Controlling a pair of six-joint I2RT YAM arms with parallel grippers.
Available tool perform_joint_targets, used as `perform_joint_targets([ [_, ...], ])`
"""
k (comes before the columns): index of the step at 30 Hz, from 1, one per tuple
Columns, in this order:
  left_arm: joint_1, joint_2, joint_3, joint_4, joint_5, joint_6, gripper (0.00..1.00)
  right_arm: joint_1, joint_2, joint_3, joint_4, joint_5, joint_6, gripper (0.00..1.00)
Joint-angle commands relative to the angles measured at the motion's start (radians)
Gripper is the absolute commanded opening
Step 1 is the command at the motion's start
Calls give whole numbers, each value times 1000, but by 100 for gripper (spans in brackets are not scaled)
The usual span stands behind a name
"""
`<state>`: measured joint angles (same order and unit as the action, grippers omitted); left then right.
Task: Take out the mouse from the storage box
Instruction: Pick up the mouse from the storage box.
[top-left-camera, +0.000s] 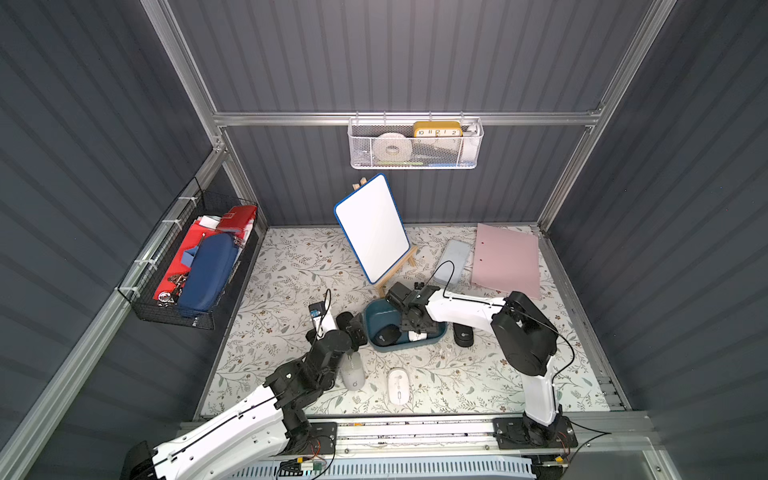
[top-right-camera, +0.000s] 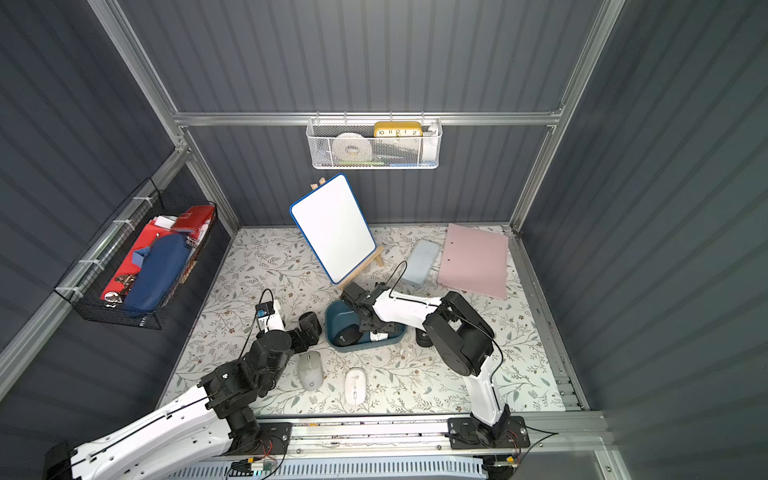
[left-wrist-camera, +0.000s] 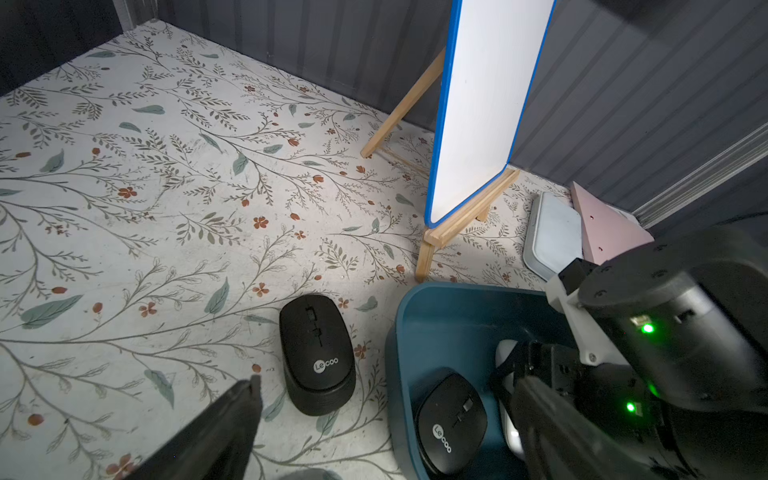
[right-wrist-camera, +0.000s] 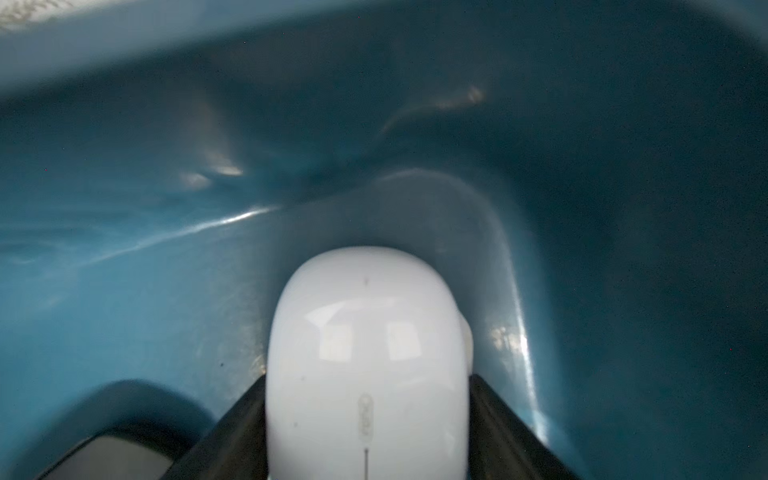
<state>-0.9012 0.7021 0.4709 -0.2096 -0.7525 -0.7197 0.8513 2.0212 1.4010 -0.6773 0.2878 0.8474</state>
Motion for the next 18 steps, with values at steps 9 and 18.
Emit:
perform_joint_targets([
  [9, 6, 12, -3, -3, -9, 10, 100, -3, -30, 38, -47, 13, -2, 56],
  [18, 7, 22, -2, 7, 7, 21, 99, -1, -132, 38, -54, 26, -3, 54],
])
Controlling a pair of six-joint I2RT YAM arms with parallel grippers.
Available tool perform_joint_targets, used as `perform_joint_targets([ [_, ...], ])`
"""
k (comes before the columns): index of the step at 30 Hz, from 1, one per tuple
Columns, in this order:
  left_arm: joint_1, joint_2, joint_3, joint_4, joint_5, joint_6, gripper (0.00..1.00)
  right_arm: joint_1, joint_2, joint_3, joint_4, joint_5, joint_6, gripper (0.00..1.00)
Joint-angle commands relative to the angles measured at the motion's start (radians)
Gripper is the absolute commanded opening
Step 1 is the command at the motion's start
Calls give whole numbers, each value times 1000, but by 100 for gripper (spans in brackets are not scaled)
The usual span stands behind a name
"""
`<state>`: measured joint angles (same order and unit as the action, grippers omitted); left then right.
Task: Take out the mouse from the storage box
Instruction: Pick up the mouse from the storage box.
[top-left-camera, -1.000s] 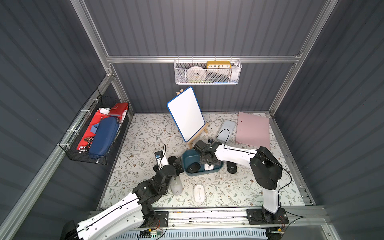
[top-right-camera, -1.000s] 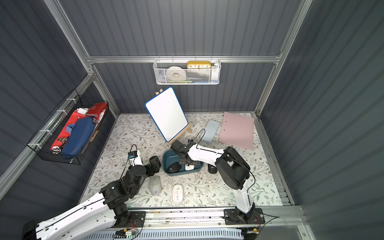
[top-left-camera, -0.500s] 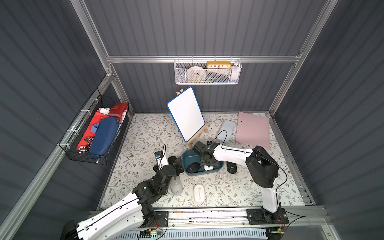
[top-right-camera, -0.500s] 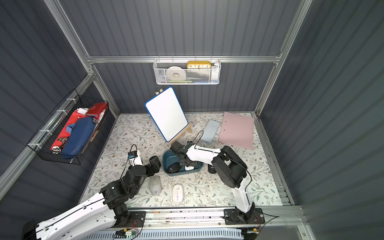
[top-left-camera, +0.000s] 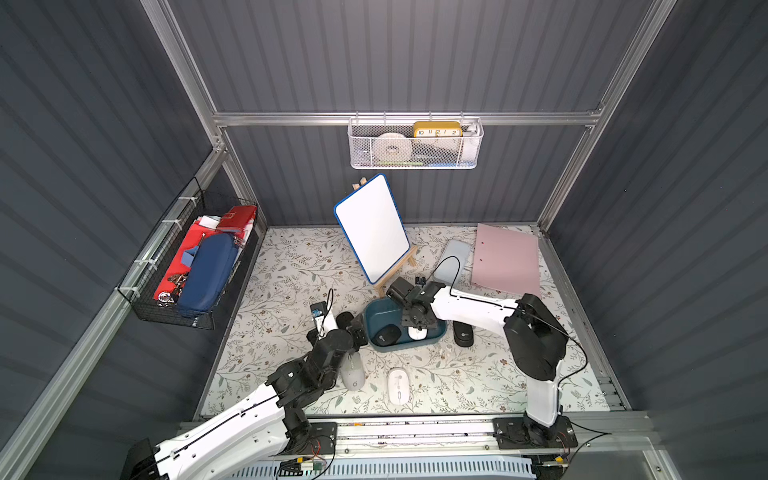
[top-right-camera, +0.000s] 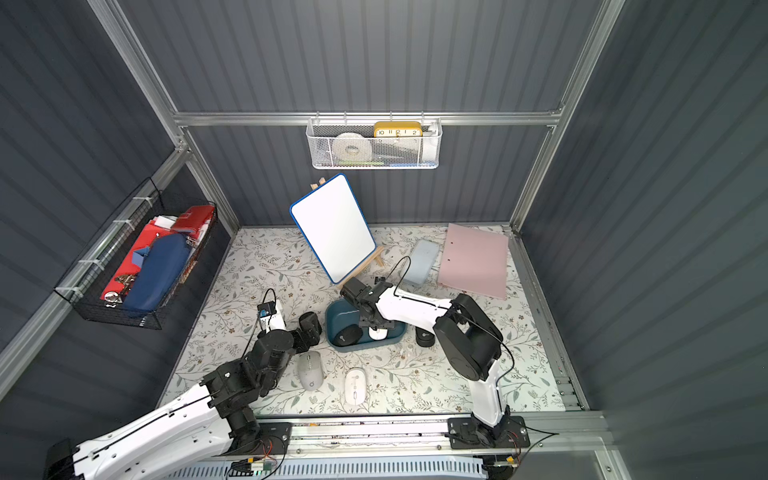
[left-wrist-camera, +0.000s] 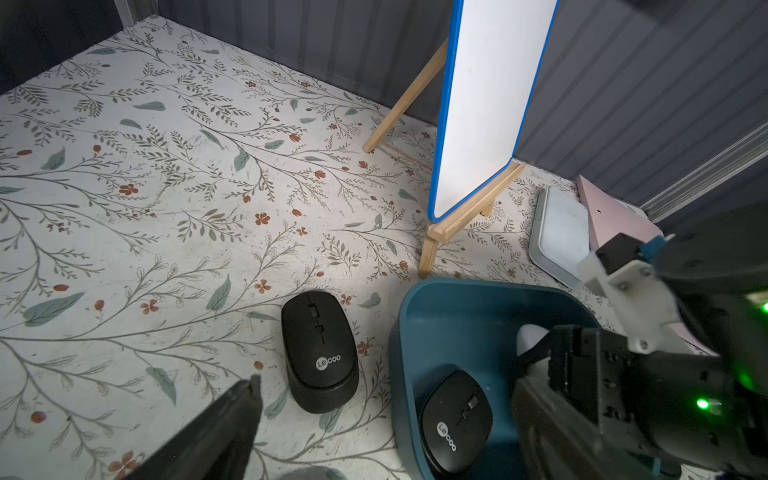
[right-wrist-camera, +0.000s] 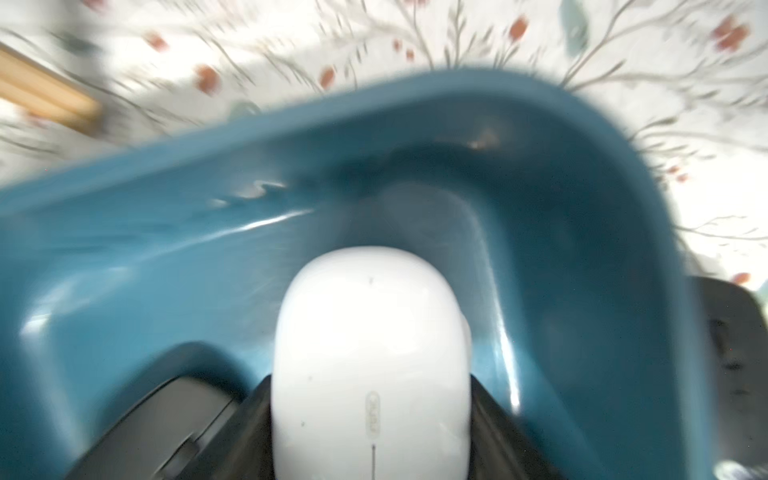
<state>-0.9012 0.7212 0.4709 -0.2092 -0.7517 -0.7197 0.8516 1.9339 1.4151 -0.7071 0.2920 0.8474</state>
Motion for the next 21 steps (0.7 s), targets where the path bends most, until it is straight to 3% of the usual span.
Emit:
perform_joint_targets([
  [1, 6, 2, -2, 7, 6, 22, 99, -2, -52, 25, -28, 25, -6, 54],
  [13, 6, -18, -8, 2, 3, 15, 99, -10, -216, 25, -126, 131, -44, 54],
  [21, 6, -2, -3, 4, 5, 17, 99, -113, -315, -45, -89, 165, -100, 55],
])
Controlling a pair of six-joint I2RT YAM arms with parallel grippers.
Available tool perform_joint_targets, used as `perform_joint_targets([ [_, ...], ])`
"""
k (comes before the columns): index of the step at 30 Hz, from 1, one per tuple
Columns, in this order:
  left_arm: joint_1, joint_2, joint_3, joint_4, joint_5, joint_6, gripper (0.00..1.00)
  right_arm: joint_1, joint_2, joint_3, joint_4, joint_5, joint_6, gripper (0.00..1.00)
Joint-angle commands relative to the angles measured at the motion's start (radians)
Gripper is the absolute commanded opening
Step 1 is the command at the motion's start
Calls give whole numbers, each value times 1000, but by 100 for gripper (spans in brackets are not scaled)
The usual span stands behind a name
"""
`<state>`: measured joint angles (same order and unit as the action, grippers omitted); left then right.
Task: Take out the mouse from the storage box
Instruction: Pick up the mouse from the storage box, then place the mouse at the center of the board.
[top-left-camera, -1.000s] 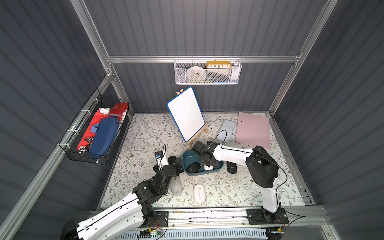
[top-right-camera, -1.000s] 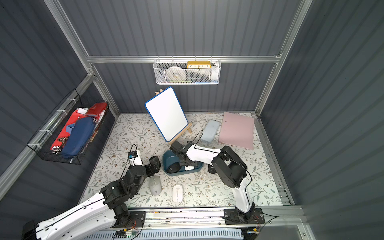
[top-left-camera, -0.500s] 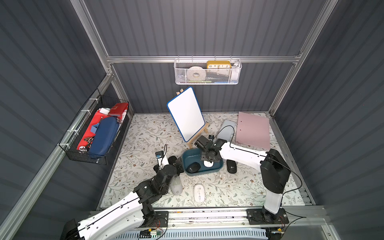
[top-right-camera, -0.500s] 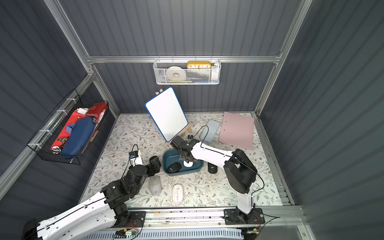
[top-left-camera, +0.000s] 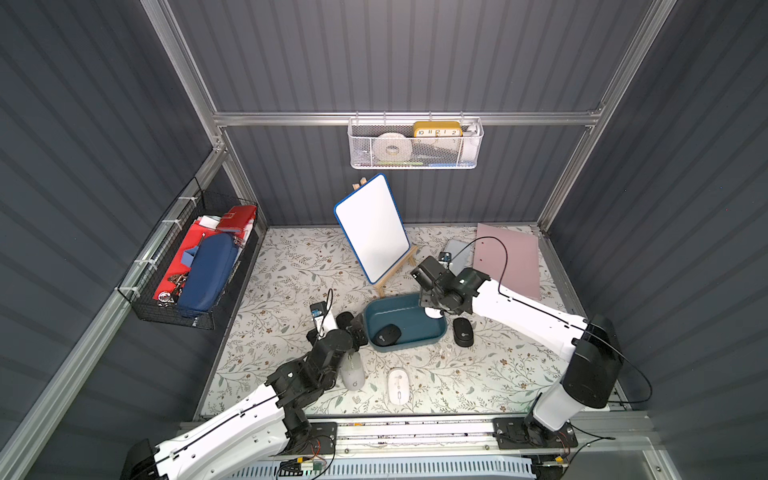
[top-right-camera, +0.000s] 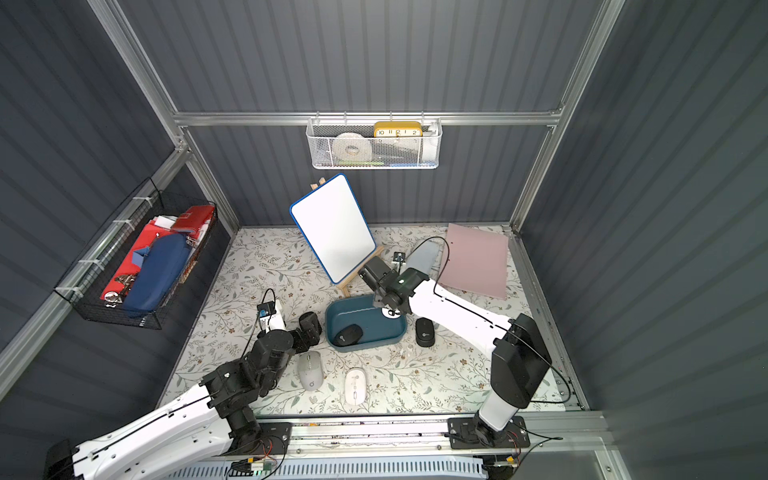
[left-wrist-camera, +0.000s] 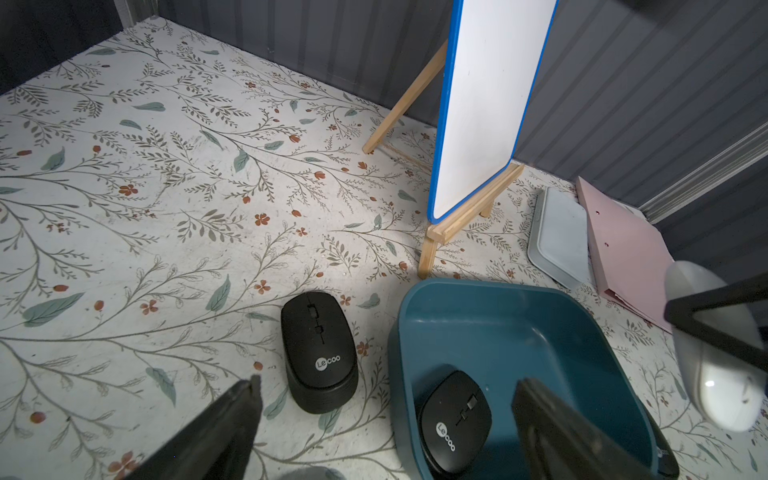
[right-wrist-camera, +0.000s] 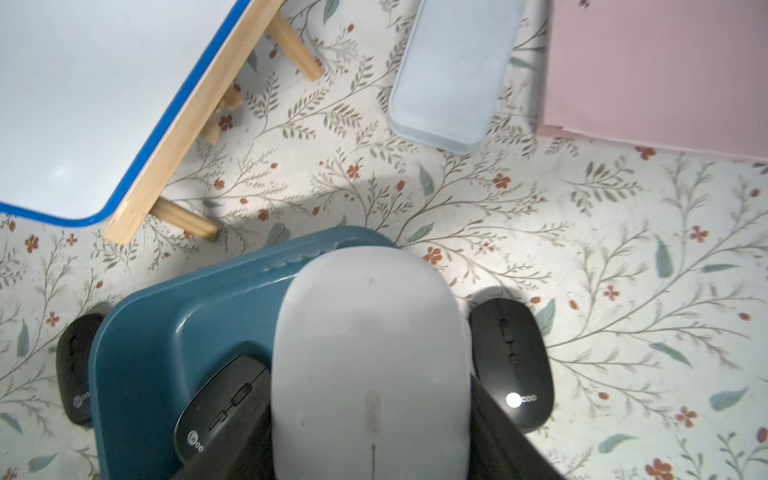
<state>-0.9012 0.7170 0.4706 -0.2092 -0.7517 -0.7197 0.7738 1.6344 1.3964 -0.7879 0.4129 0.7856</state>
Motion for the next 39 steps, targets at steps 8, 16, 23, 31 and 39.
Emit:
perform_joint_targets([
  [8, 7, -8, -6, 2, 0, 16, 99, -185, 13, -86, 91, -38, -94, 55],
  [16, 6, 0, -4, 4, -1, 15, 99, -264, 109, -73, 142, -123, -100, 55],
  [23, 6, 38, 9, 2, -12, 11, 99, -295, 189, -83, 179, -171, -93, 55],
  [31, 7, 39, 9, 0, -12, 9, 99, -320, 251, -104, 220, -225, -66, 55],
  [39, 6, 53, 12, 5, -8, 14, 99, -330, 296, -105, 236, -231, -57, 56],
])
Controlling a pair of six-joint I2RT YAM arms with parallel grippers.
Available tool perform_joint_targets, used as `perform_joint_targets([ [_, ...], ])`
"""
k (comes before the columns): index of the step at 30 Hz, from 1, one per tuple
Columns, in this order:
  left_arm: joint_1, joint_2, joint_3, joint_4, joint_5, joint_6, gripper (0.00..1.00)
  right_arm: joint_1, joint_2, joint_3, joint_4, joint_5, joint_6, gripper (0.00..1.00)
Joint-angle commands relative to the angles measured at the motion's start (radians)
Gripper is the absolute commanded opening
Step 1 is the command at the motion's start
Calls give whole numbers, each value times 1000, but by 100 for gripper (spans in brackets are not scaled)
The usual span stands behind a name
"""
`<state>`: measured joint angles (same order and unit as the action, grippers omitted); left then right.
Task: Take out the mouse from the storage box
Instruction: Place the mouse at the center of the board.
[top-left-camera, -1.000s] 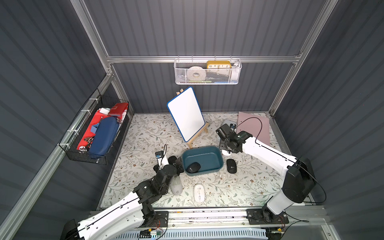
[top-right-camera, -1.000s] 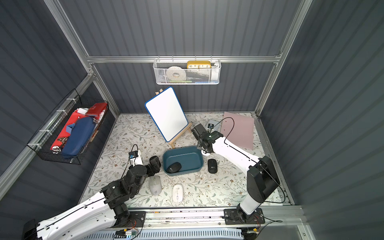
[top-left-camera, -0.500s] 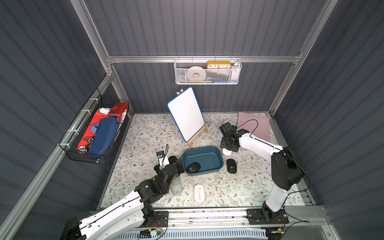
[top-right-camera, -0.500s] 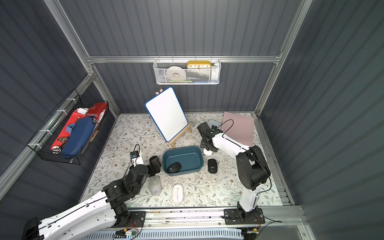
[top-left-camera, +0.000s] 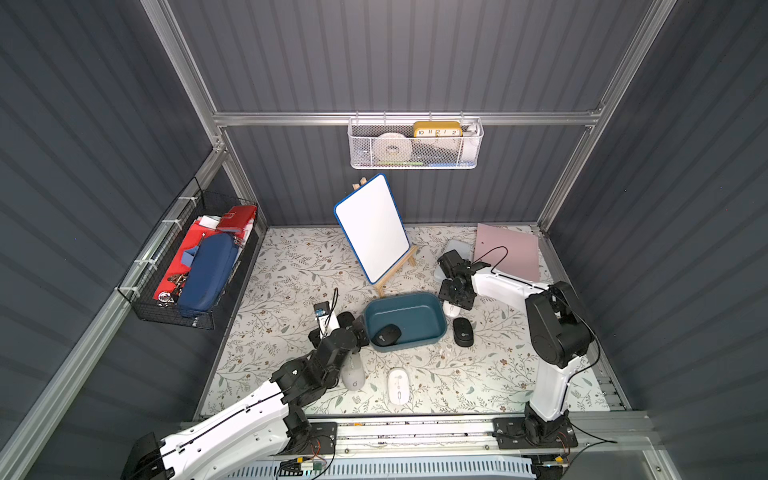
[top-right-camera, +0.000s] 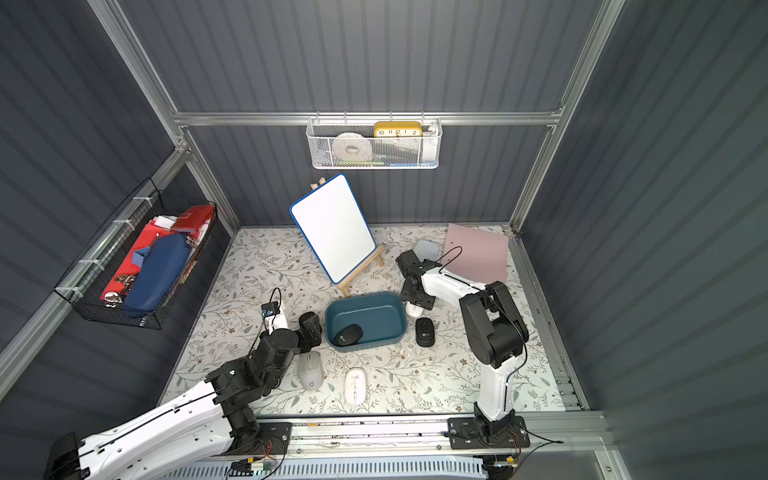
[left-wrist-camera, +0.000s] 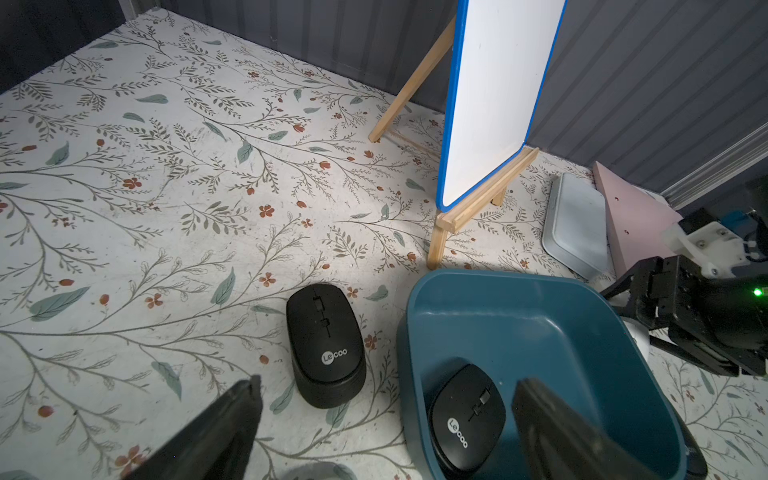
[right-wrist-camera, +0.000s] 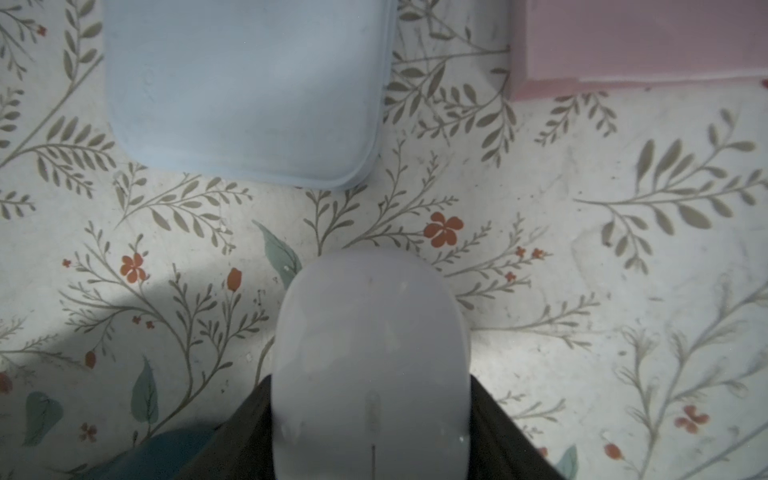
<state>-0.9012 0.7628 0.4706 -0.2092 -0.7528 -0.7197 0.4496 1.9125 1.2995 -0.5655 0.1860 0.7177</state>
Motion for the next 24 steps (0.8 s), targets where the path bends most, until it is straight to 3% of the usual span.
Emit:
perform_joint_targets([
  [1, 7, 9, 14, 5, -8, 14, 99, -8, 24, -6, 17, -7, 11, 56],
  [7, 7, 14, 16, 7, -6, 15, 99, -8, 39, -7, 24, -20, 20, 58],
  [13, 5, 32, 19, 16, 6, 26, 99, -8, 12, -6, 19, -12, 9, 74],
  [18, 6, 73, 38, 48, 61, 77, 99, -8, -57, -17, -20, 26, -8, 81],
  [21, 6, 139, 117, 74, 187, 140, 100, -8, -137, -57, -25, 41, -21, 82],
  [24, 8, 284, 291, -34, 235, 137, 100, -8, -223, -112, -15, 23, -44, 83],
])
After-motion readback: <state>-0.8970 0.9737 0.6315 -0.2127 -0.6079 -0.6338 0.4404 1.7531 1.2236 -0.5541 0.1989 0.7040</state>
